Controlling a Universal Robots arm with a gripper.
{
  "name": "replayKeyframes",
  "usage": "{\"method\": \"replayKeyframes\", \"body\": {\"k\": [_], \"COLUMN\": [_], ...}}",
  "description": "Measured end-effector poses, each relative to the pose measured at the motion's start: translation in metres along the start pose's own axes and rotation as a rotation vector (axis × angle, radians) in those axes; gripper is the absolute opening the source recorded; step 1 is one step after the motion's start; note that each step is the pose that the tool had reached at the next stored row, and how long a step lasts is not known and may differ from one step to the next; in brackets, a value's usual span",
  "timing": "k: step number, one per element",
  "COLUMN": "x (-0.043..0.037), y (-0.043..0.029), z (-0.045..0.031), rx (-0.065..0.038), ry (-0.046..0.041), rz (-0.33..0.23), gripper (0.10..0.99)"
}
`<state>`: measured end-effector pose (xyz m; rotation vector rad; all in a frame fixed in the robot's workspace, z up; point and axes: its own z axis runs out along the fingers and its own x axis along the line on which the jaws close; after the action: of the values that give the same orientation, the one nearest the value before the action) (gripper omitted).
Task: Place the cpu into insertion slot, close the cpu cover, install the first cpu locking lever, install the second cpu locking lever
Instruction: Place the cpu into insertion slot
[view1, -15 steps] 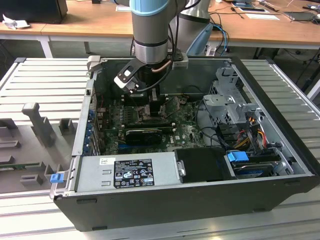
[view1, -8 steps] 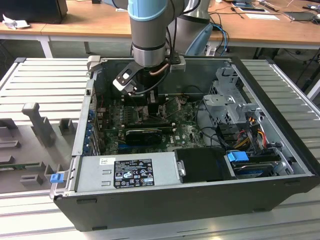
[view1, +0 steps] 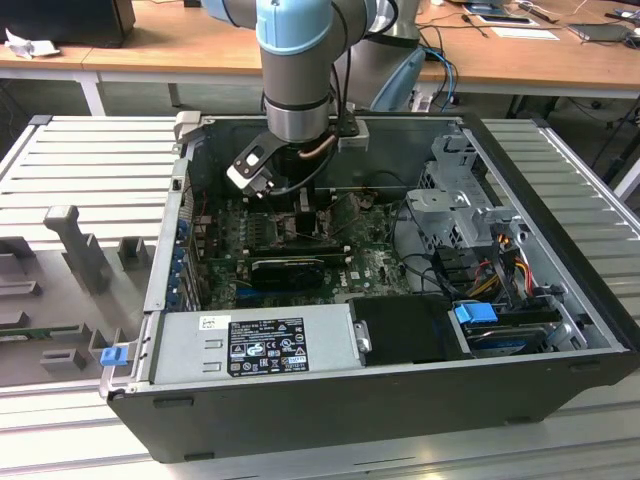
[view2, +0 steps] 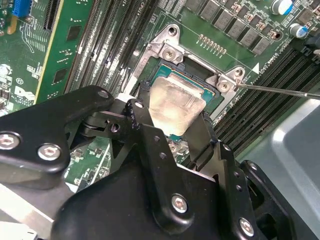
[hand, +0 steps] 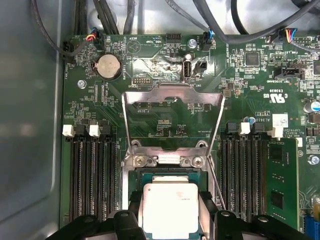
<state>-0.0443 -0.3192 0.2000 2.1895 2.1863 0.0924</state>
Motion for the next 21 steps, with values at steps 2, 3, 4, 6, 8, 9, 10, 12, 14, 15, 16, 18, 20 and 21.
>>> {"method": "replayKeyframes", "body": {"k": [2,3,4,6,8,9,10,12,14,15,16,18,20,21], "x": [0.0,0.0001,0.0001,0.0001,0.0003,0.0003,0.0005,0.0007,0.0009,0.0009,0.0009,0.0009,0.001,0.0009], "y": [0.0,0.0,0.0,0.0,0.0,0.0,0.0001,0.0006,0.0008,0.0009,0.001,0.0012,0.0013,0.0013], "z": [0.0002,0.0004,0.0004,0.0005,0.0004,-0.0002,-0.0017,-0.0079,-0.01,-0.011,-0.012,-0.0152,-0.0168,-0.0172], "rx": [0.0,0.0,0.0,-0.001,0.0,0.0,0.0,0.0,0.0,0.0,0.0,0.0,0.0,0.0], "ry": [-0.0003,-0.0004,-0.0005,-0.001,-0.0021,-0.0023,-0.004,-0.016,-0.0191,-0.0208,-0.0222,-0.0247,-0.0255,-0.0255], "rz": [0.0,0.0,0.0,0.0,0.0,0.0,0.0,-0.001,-0.002,-0.001,-0.002,-0.002,-0.002,-0.002], "gripper": [0.529,0.529,0.529,0.529,0.608,0.608,0.608,0.608,0.525,0.463,0.341,0.224,0.106,0.106]}}
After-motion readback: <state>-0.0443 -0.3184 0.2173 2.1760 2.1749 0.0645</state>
